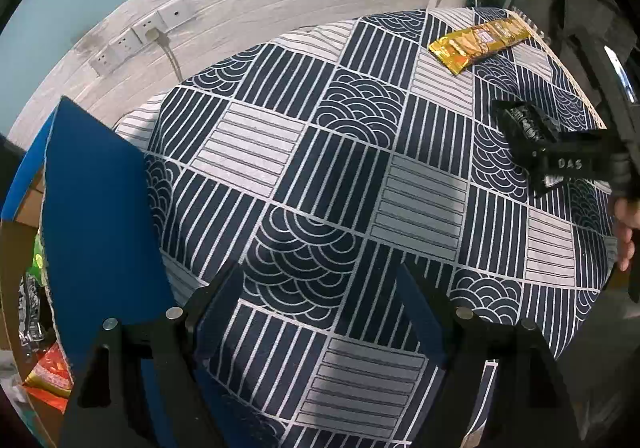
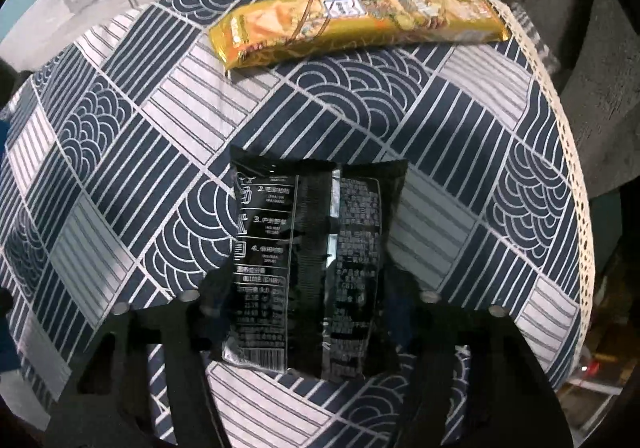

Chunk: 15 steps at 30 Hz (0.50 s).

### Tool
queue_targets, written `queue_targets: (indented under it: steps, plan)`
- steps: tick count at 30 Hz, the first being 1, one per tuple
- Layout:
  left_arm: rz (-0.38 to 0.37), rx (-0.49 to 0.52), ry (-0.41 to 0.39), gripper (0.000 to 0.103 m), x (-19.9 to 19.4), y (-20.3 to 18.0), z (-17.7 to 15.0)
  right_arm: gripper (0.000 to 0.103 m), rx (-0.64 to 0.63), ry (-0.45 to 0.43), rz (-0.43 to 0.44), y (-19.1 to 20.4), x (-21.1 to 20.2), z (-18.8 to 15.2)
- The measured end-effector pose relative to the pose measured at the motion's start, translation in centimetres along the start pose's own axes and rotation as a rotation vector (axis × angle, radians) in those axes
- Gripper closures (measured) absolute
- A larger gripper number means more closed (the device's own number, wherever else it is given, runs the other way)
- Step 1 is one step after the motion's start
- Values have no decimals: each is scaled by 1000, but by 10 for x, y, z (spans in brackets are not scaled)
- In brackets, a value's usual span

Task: Organize snacks
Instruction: 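Move the right gripper to the table and grasp the black snack bag, then grasp the long yellow snack bar with the left gripper while the right holds the black bag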

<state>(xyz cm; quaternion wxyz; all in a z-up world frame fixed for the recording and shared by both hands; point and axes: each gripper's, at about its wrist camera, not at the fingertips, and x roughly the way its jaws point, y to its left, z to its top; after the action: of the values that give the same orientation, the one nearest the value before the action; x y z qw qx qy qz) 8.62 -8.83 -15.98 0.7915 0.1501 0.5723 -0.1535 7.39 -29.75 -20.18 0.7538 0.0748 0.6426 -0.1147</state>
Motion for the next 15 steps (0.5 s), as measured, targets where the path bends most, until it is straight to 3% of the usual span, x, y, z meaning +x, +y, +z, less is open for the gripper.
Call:
queue_targets:
  steps: [8,15]
  plan:
    - [-3,40,-10,23,1,-24,13,44,47,-31,50,-39,-15,-4]
    - [-20,116,-53,23,-2,-63,43,44,45,-95,15,-65,-38,-8]
